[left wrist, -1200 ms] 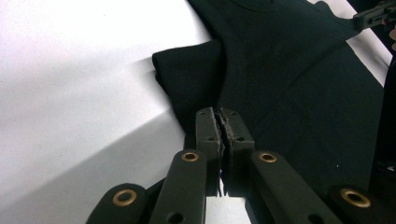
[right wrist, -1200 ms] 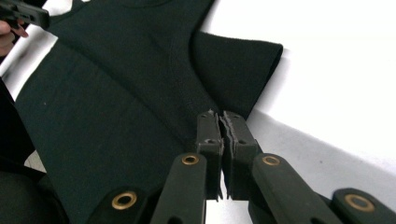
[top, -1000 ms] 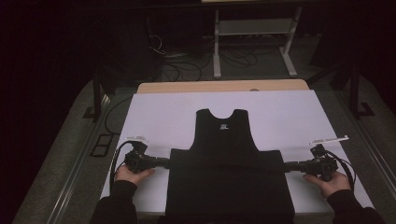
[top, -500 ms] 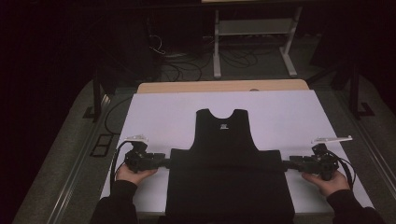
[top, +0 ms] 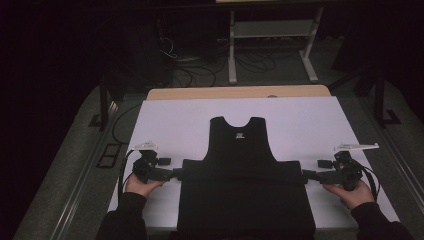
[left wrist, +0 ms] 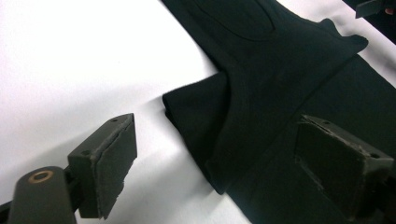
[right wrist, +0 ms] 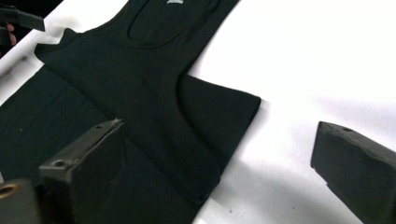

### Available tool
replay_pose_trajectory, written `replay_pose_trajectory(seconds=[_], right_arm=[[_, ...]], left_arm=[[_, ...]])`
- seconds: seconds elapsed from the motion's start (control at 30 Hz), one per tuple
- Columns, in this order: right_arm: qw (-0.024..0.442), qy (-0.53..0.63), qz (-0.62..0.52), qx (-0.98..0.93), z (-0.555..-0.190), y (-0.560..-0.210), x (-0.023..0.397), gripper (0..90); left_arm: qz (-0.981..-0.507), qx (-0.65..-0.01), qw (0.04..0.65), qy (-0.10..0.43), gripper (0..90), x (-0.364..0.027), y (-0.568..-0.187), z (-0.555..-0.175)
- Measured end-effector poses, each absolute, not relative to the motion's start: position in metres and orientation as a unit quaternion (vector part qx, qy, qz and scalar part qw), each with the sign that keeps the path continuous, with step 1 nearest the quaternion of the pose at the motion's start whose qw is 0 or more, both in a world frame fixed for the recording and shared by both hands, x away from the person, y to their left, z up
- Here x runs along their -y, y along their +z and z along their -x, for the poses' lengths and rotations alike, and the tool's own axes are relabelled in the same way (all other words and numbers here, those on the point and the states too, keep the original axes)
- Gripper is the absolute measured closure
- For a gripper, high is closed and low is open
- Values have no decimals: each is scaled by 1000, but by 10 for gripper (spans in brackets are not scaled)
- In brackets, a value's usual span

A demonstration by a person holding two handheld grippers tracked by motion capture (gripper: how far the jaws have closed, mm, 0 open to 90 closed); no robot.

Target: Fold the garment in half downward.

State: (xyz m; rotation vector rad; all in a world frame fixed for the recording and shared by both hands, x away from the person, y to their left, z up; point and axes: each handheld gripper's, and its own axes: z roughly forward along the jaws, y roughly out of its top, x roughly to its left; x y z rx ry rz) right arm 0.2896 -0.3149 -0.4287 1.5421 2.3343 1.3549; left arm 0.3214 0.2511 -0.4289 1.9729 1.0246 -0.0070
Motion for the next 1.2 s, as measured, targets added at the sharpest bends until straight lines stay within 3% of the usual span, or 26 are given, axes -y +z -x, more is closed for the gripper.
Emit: replay_pose_trajectory(seconds=[0.2,1.2], right_arm=[[28,438,-481,-759,-293,-425,313,0],[61,454,-462,-760,-312,-394,306,0]], left_arm=[[-797,-410,445,2,5,-249,-430,-325],[-803,-385,452,56,0,-240,-402,-338]])
